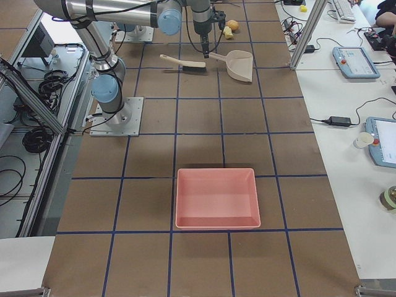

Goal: Sweep and dump trash in nearest bin
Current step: 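Move the left gripper down to the white dustpan handle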

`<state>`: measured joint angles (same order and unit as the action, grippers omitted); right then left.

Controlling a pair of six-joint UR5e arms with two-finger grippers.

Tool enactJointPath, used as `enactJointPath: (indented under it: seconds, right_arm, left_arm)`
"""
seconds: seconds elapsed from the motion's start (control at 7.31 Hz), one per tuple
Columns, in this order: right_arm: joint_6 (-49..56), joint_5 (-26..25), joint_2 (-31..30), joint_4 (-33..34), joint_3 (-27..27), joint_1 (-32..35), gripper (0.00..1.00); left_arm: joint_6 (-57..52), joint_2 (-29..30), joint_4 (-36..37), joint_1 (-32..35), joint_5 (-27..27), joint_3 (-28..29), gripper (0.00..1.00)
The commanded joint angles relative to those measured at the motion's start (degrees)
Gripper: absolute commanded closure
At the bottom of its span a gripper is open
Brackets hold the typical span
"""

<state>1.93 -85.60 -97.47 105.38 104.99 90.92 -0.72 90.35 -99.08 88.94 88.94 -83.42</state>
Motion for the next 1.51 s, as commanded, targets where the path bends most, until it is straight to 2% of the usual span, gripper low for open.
enactJointPath:
  seconds: [0.0, 0.41, 0.68, 0.82, 0.96, 1.23, 1.37]
  right_arm:
    - [0.0, 0.0, 0.0, 0.0, 0.1, 0.0, 0.00]
    - [0.1, -0.1, 0.0, -0.1, 0.1, -0.1, 0.00]
    - [0.0, -0.1, -0.1, -0.3, 0.4, 0.4, 0.00]
    - [-0.3, -0.1, -0.3, -0.3, 0.5, 0.5, 0.00]
    - [-1.0, -0.1, -0.8, -0.4, 1.3, 0.9, 0.00]
    - [-2.7, 0.2, -5.3, 0.4, 8.0, 1.1, 0.00]
    - [-0.8, -0.4, -4.9, 3.5, 8.7, -0.2, 0.00]
  left_arm:
    - [-0.1, 0.0, -0.1, 0.0, 0.0, -0.2, 0.00]
    - [-0.2, 0.3, 0.1, 0.8, 0.0, -0.9, 0.00]
    - [-1.0, 2.0, 1.6, 5.5, -0.6, -2.4, 0.00]
    - [-1.0, 5.8, 11.3, 8.5, -0.1, -4.2, 0.00]
    - [-0.6, 7.5, 14.7, 10.4, -0.6, -6.2, 0.00]
    - [-0.5, 9.2, 23.7, 12.0, -1.3, -10.3, 0.00]
    - [-0.5, 9.9, 29.6, 13.0, -1.5, -13.1, 0.01]
